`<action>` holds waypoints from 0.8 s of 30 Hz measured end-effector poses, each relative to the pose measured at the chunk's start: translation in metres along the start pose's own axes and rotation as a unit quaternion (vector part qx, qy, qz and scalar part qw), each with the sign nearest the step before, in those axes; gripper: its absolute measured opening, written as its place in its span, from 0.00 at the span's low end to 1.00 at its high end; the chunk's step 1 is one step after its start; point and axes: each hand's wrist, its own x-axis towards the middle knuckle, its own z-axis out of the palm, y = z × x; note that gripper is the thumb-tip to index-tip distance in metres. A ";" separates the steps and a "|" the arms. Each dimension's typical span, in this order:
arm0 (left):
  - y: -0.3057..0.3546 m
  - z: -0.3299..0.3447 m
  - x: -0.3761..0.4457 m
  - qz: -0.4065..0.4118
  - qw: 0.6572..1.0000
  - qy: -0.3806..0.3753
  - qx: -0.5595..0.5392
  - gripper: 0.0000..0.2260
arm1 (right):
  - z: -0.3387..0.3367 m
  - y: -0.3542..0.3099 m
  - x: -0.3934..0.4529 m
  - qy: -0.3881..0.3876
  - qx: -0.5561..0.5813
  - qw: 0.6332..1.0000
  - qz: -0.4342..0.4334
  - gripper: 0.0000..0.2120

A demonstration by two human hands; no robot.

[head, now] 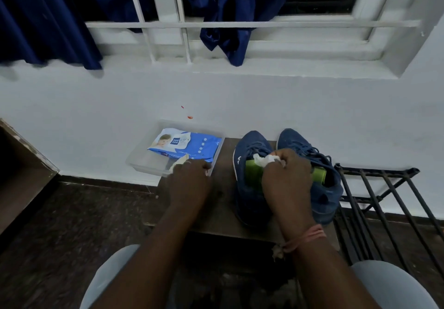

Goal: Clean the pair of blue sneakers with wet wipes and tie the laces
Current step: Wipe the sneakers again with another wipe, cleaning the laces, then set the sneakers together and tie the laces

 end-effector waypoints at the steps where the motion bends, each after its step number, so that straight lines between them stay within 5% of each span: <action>1: -0.008 -0.001 0.004 -0.001 0.997 -0.014 0.071 0.15 | 0.004 -0.007 0.004 -0.011 0.020 1.000 -0.019 0.09; 7: -0.013 0.014 0.016 0.052 0.992 -0.005 0.117 0.12 | 0.045 -0.033 0.022 -0.099 0.094 0.987 -0.084 0.10; 13: -0.002 0.025 0.024 0.105 0.993 0.001 0.058 0.17 | 0.058 -0.031 0.049 -0.140 0.106 0.984 -0.043 0.10; 19: 0.005 0.027 0.023 0.120 0.989 0.082 0.013 0.12 | 0.056 -0.030 0.055 -0.203 0.156 0.967 -0.011 0.07; 22: 0.009 0.014 0.031 0.040 0.979 0.105 -0.170 0.08 | 0.057 -0.031 0.053 -0.208 0.175 0.962 -0.014 0.05; 24: 0.015 -0.009 0.035 -0.080 0.901 0.034 -0.426 0.04 | 0.060 -0.030 0.051 -0.204 0.164 0.965 -0.023 0.07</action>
